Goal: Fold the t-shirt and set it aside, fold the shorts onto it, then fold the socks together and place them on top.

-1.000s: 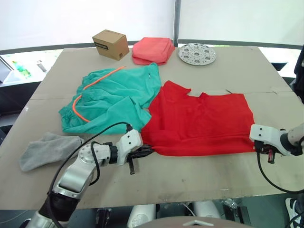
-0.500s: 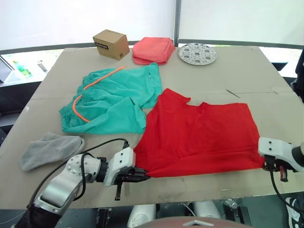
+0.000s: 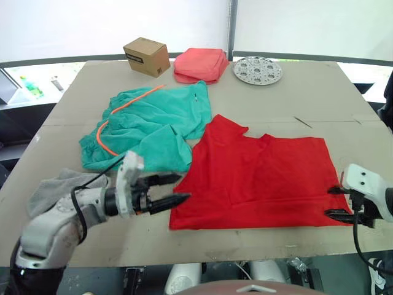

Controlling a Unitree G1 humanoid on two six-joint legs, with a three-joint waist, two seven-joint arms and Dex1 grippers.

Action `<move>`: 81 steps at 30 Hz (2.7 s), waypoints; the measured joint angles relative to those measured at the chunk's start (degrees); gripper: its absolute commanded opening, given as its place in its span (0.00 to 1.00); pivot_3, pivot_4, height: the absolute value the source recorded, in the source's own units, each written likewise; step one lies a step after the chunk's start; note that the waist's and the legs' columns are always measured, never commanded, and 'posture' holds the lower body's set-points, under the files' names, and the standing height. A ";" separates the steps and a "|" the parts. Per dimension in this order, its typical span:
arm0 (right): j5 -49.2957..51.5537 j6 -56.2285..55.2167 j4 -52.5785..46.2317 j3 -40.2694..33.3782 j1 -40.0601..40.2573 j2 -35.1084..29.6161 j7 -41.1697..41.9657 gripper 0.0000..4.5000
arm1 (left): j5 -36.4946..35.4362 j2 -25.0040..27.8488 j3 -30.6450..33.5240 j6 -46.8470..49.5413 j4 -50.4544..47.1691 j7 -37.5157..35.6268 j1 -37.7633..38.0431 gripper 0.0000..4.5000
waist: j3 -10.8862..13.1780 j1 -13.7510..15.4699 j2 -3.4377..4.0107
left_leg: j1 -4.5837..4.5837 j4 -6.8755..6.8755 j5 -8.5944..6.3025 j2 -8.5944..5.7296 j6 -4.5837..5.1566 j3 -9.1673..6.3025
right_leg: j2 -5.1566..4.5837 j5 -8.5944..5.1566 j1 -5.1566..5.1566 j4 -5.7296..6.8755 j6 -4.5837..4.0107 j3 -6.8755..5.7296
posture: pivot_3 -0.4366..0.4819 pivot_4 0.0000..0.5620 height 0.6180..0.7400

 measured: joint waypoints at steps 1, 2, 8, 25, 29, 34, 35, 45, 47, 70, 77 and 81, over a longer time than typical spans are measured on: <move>1.33 0.39 -0.60 -1.19 0.38 0.70 0.08 0.74 | -2.22 -0.47 0.58 2.19 1.12 1.89 -1.93 1.00 | 0.00 -0.10 0.00 | 0.01 0.01 0.00 0.00 0.00 0.01 | 0.01 0.03 0.01 0.01 -0.03 0.02 | 0.48 0.27 1.00; 3.64 1.34 -1.83 -3.28 0.47 2.71 0.10 0.74 | -5.29 -2.58 1.12 4.88 3.24 5.37 -5.98 1.00 | 0.00 0.02 -0.02 | -0.01 0.06 0.00 -0.01 0.00 -0.06 | 0.04 0.11 0.03 0.03 -0.12 0.00 | 0.48 0.27 1.00; 10.01 5.73 -6.65 -1.30 -8.30 9.55 -8.05 0.74 | 0.43 -12.23 -2.40 6.86 13.51 23.94 -20.03 1.00 | -0.05 -0.30 -0.13 | 0.22 0.07 0.00 -0.09 0.00 -0.03 | 0.12 0.15 0.26 0.06 -0.10 0.13 | 0.48 0.27 1.00; 3.53 10.54 5.80 13.05 -26.42 12.04 -26.85 0.74 | 29.07 -9.60 0.23 -15.97 44.63 34.66 -26.14 1.00 | -0.20 -1.56 -0.17 | 0.11 -0.11 0.01 -0.06 -0.02 0.08 | 0.03 0.20 -0.07 0.12 -0.12 0.33 | 0.48 0.27 1.00; 3.64 12.53 9.49 14.60 -31.39 14.21 -28.66 0.74 | 19.61 -12.05 6.30 -9.31 37.64 30.83 -25.50 1.00 | -0.16 -0.87 -0.24 | -0.19 -0.05 0.01 -0.05 -0.04 -0.15 | -0.36 0.22 -0.17 0.11 -0.10 0.26 | 0.48 0.27 1.00; 2.87 14.68 15.33 17.78 -39.62 15.58 -30.78 0.74 | 7.49 -14.98 1.10 5.29 20.82 25.04 -29.59 1.00 | -0.15 0.02 -0.24 | -0.15 -0.02 0.02 -0.27 -0.03 -0.18 | -0.43 0.22 -0.08 0.11 -0.10 0.19 | 0.48 0.27 1.00; 2.50 15.78 16.63 18.12 -40.77 15.99 -31.60 0.74 | 7.63 -15.59 -0.22 6.59 21.05 25.38 -31.00 1.00 | -0.15 -0.14 -0.24 | -0.11 -0.02 0.02 -0.29 -0.02 -0.15 | -0.32 0.22 -0.06 0.11 -0.10 0.19 | 0.48 0.27 1.00; 1.34 23.51 19.90 18.14 -45.62 20.03 -37.83 0.74 | 24.82 -25.57 -12.33 -0.29 60.87 25.29 -53.16 1.00 | -0.15 -0.59 -0.24 | -0.18 -0.08 0.02 -0.50 0.00 -0.20 | 0.09 0.22 -0.17 0.14 -0.04 0.10 | 0.48 0.27 1.00; 1.81 25.62 16.35 17.74 -44.56 20.48 -38.68 0.74 | 27.69 -26.70 -12.31 -3.85 69.04 24.73 -57.27 1.00 | -0.15 -0.61 -0.24 | -0.19 -0.10 0.02 -0.50 0.00 -0.26 | 0.08 0.21 -0.16 0.14 -0.03 0.06 | 0.48 0.27 1.00; 3.98 31.76 3.80 12.32 -37.50 23.35 -42.46 0.74 | 35.09 -16.09 -13.64 -16.81 39.52 -3.35 -33.12 0.01 | -0.15 -1.67 -0.12 | -0.05 -0.20 0.02 -0.15 -0.02 -0.20 | -0.07 0.33 -0.19 0.14 0.08 0.41 | 0.48 0.27 1.00; 5.24 31.42 3.16 15.64 -37.03 22.74 -40.98 0.74 | 28.63 -18.09 -6.69 6.86 38.13 7.59 -32.82 0.41 | -0.13 -0.62 -0.17 | -0.19 0.14 0.03 -0.27 0.06 -0.26 | -0.04 0.35 -0.10 0.10 0.15 0.17 | 0.48 0.27 1.00; 5.22 31.27 3.43 16.37 -37.57 22.82 -41.26 0.74 | 25.34 -20.50 0.79 18.54 41.11 17.11 -38.71 0.55 | -0.13 -0.96 -0.17 | -0.17 0.14 0.03 -0.28 0.05 -0.29 | 0.05 0.37 -0.11 0.20 0.21 0.20 | 0.48 0.27 1.00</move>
